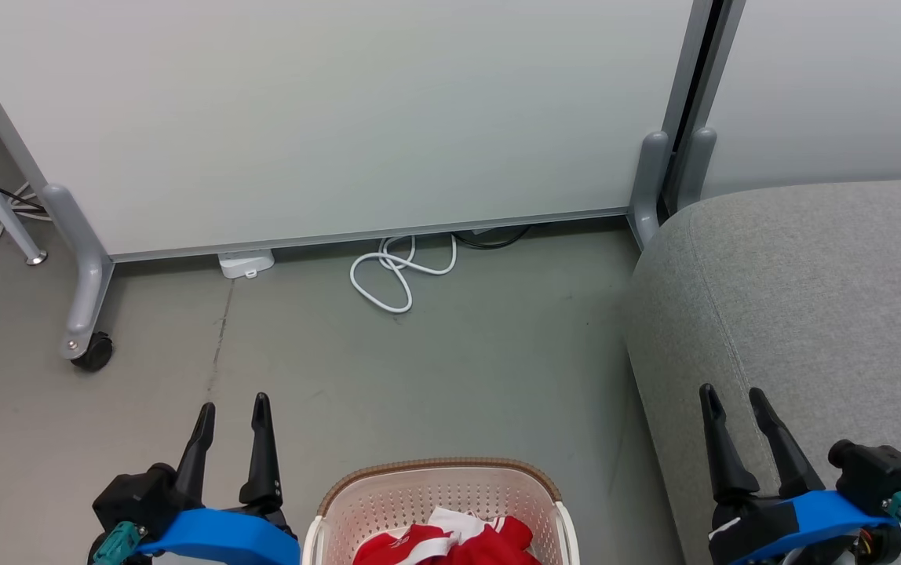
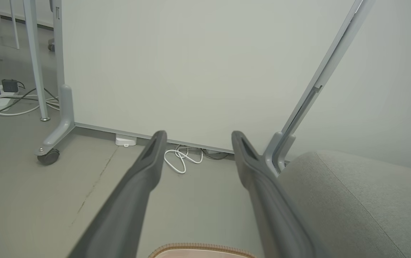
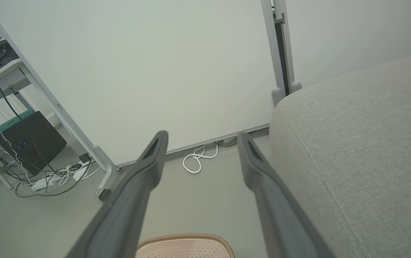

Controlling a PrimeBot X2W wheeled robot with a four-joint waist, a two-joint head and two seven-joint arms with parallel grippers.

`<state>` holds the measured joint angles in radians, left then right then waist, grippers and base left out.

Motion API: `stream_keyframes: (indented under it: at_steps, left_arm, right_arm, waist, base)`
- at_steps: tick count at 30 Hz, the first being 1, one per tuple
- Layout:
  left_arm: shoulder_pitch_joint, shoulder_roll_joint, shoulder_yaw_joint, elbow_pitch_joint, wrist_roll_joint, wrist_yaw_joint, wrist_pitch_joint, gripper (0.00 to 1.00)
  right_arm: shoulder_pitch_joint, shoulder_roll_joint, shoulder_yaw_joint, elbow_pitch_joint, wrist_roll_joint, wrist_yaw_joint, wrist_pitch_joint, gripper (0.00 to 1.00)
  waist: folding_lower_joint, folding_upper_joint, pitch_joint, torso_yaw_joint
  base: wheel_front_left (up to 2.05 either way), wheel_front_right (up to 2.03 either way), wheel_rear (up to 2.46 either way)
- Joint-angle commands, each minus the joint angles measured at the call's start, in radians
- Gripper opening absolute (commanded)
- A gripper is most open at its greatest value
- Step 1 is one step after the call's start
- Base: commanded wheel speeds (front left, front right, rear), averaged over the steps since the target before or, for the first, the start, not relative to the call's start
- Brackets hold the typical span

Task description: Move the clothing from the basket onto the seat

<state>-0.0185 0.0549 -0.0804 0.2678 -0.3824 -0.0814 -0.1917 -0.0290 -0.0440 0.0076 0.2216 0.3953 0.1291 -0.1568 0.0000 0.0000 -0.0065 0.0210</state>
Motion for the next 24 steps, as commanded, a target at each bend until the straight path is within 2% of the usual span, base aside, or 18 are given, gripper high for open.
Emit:
stream_keyframes:
  at_steps: [1, 24]
  left_arm:
    - [0.000, 0.003, -0.003, 0.000, 0.021, -0.001, -0.009, 1.00]
    - [-0.012, 0.001, -0.018, 0.049, 0.156, 0.017, -0.055, 1.00]
  right_arm:
    - [0.006, -0.007, -0.003, -0.003, -0.023, 0.002, -0.005, 1.00]
    - [0.012, -0.009, -0.046, 0.032, -0.210, 0.002, 0.002, 1.00]
  waist:
    - [0.0000, 0.0000, 0.000, 0.000]
    - [0.0000, 0.0000, -0.002, 0.010]
  base:
    - [0.00, 0.00, 0.00]
    - [0.00, 0.00, 0.00]
